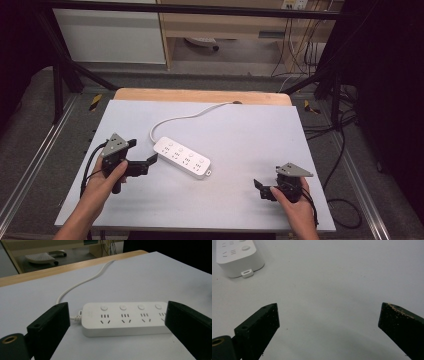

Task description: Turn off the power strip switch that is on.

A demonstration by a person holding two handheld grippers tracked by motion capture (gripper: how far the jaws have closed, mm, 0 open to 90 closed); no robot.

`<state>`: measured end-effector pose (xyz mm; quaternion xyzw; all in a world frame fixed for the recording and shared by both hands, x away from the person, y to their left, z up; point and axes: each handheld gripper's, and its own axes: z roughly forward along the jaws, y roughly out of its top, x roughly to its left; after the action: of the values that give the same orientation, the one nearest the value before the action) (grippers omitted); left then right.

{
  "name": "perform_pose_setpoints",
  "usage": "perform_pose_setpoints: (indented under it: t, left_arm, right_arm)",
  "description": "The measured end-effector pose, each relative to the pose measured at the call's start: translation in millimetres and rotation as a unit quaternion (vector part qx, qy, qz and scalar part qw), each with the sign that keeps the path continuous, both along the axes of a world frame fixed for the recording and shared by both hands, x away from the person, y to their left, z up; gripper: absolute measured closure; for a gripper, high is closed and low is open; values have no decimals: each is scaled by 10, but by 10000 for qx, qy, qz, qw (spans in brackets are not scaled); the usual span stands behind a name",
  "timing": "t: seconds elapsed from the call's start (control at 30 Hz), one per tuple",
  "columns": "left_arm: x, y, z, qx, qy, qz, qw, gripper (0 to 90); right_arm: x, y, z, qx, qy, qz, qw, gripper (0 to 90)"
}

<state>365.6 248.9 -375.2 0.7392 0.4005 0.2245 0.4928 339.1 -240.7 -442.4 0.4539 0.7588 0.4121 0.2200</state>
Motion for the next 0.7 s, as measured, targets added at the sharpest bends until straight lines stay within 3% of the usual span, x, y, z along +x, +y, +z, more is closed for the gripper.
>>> perform_pose_setpoints:
  t: [0.2,0.4,0.5,0.7]
  left_arm:
    - [-114,155,-128,85,106,49,9999,57]
    - [-197,379,-341,-61,341,330,9989,59]
    - [-240,459,-441,97,352,362,9987,66]
    - [-353,534,-596,136,418,348,9984,69]
  right_arm:
    - [-3,-3,3,27,2,-8,10000,39]
    - [-1,-2,0,29,8,-6,10000,39]
    - [4,-5,-5,2,-5,-11,10000,39]
    - [18,-2,-26,-47,-4,-30,10000,34]
